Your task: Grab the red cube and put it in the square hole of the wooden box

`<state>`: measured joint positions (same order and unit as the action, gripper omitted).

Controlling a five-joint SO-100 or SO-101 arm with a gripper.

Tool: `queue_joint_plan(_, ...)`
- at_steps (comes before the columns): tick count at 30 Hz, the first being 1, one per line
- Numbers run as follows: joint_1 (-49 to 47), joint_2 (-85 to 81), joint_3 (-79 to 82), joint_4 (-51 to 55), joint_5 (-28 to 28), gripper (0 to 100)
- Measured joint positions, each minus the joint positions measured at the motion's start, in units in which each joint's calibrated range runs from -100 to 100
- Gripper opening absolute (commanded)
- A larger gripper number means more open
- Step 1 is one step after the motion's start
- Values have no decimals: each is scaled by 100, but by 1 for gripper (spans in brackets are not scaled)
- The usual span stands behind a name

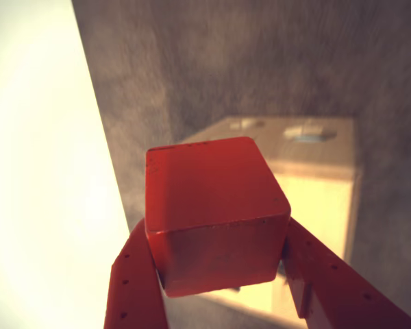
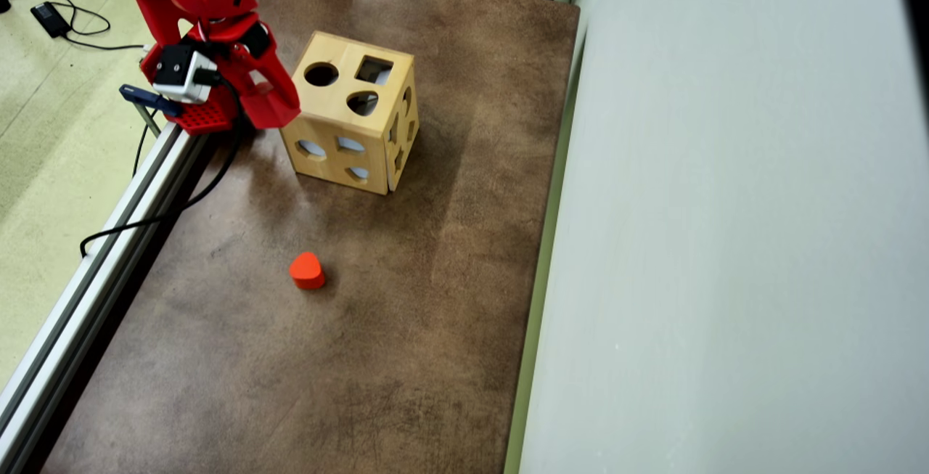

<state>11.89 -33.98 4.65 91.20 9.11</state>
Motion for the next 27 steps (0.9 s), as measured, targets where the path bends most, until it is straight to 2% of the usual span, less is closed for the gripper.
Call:
queue_joint_plan(7,-711,1407,-90,0,-488,2)
queue_joint_plan(19,-1380,1864,-108,-16,-1255,2)
queue_joint_plan(23,-1559,2153,-632,-8,-1612,2)
queue_joint_plan(27,-1797,2593,-1354,-8,-1714,2)
